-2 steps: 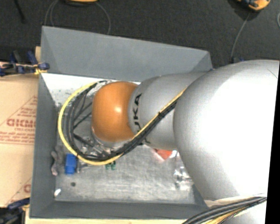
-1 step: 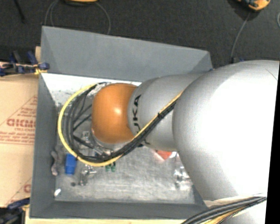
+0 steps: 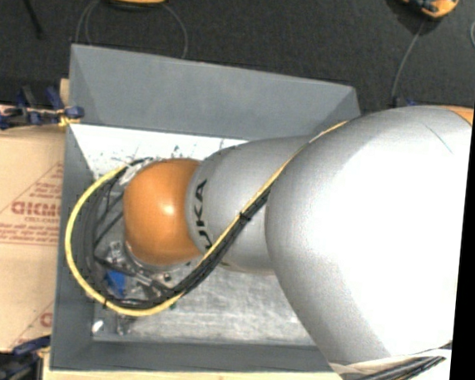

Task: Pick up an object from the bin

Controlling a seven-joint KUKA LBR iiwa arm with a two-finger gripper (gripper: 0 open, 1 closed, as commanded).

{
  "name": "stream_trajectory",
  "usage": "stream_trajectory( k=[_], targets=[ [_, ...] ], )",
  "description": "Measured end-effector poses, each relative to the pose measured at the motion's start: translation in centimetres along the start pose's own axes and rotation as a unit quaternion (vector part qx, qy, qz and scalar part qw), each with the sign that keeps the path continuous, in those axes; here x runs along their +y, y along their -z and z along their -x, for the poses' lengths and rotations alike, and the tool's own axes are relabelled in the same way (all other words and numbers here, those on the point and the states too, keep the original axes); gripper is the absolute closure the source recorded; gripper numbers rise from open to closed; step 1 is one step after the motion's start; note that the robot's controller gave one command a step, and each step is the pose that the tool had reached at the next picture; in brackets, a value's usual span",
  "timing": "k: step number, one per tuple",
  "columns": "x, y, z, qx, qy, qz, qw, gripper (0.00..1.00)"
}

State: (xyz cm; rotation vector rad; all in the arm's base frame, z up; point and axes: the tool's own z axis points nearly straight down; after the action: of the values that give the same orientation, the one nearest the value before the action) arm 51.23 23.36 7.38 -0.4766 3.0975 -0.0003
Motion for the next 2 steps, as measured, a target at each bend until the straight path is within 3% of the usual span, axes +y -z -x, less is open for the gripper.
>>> stream_trajectory(
  k=[1, 2],
  targets=[
    [0.0, 0.2, 0.1, -0.0017, -0.002, 0.001, 1.0, 1.0],
    [-5.9, 1.8, -1.9, 0.0031, -0.146, 0.0, 0.9893, 1.0]
  ],
)
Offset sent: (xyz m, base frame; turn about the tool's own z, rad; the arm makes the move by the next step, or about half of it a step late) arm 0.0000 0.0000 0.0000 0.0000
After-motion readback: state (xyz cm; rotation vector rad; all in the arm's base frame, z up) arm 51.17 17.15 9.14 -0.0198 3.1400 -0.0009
